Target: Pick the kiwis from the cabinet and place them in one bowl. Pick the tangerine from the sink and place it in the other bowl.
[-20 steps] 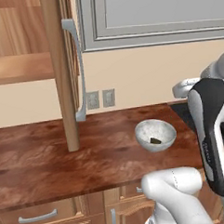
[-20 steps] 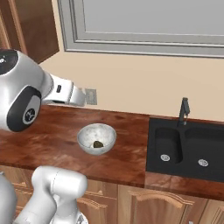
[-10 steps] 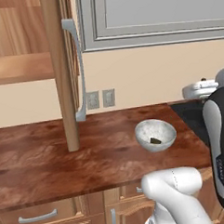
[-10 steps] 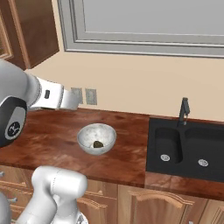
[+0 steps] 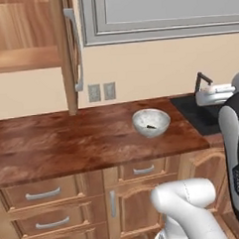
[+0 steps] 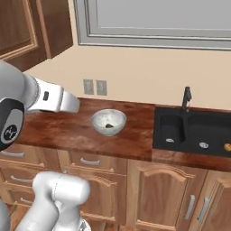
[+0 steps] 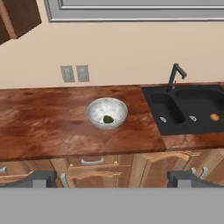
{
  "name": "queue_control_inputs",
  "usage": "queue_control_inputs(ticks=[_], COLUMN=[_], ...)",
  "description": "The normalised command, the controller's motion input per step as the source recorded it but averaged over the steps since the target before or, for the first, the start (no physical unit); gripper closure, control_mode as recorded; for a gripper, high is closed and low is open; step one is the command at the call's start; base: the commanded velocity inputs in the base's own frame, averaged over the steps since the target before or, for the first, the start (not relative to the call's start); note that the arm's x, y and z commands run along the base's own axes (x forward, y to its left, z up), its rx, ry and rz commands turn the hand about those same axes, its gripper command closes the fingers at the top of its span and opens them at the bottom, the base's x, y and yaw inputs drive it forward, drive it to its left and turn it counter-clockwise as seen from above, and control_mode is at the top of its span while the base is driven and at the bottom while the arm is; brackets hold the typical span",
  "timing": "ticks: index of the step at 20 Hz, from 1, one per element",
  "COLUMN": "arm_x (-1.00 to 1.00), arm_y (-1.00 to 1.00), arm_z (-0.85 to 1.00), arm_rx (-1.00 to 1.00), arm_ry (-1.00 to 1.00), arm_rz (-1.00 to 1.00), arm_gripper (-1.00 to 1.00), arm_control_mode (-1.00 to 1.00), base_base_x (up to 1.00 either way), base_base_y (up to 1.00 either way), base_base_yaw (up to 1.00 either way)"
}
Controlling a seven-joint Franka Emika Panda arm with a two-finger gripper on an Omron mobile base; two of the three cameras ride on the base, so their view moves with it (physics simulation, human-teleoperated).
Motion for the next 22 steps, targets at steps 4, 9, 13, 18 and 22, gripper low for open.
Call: queue_control_inputs(ticks=[4, 9, 13, 18, 22], arm_x=[0.0, 0.0, 0.0, 0.0, 0.0], arm_y=[0.0, 0.0, 0.0, 0.0, 0.0], arm_z=[0.0, 0.0, 0.0, 0.0, 0.0], arm_rx=[0.0, 0.0, 0.0, 0.0, 0.0], arm_ry=[0.0, 0.0, 0.0, 0.0, 0.0], arm_rz=[0.0, 0.0, 0.0, 0.0, 0.0], arm_gripper=[-1.0, -1.0, -1.0, -1.0, -1.0], arm_control_mode=[1.0, 1.0, 1.0, 1.0, 1.0], base_base_x=[-0.65, -0.22, -0.07, -0.02, 0.0], base_base_y=[0.6, 1.0, 1.0, 0.92, 0.77], base_base_yaw=[0.0, 0.0, 0.03, 0.04, 0.05])
